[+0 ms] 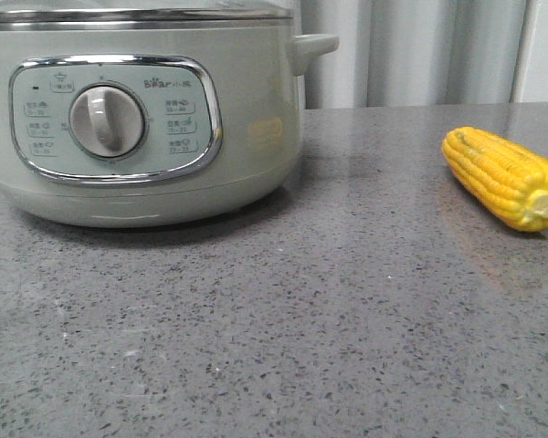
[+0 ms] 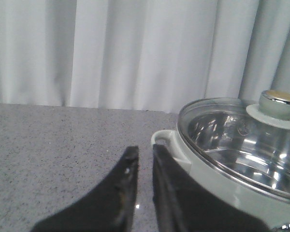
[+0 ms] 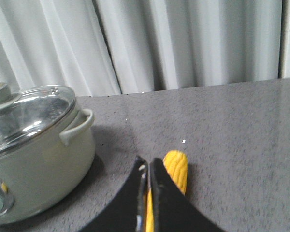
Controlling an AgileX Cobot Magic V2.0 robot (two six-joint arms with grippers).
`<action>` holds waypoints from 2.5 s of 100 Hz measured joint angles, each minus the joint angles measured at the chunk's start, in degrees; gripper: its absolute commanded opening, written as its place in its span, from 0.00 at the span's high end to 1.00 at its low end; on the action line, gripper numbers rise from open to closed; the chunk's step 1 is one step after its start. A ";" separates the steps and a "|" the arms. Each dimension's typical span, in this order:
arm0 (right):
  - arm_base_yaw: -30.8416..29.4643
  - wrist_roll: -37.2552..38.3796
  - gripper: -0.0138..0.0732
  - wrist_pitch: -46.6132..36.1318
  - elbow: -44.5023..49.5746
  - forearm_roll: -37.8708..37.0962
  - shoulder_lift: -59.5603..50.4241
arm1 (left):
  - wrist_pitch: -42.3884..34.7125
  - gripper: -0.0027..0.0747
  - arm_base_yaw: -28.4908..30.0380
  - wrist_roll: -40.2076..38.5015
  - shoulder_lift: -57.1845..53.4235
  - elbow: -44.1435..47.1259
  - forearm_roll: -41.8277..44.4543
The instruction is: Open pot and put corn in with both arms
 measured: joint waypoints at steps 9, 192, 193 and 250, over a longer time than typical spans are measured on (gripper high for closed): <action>0.00 -0.10 0.62 0.28 -4.14 -0.64 5.08 | -2.51 0.38 -2.77 0.00 5.56 -2.37 0.09; 0.00 -0.32 0.19 -0.73 -7.73 -1.11 11.12 | -8.93 0.93 -15.44 0.01 44.87 -38.06 4.76; 0.00 -0.32 0.19 -0.73 -7.73 -1.11 11.12 | -8.03 0.93 -14.59 0.01 44.53 -38.06 4.77; 0.00 -0.32 0.19 -0.73 -7.73 -1.11 11.12 | -12.15 0.93 18.34 0.01 27.59 -8.99 1.79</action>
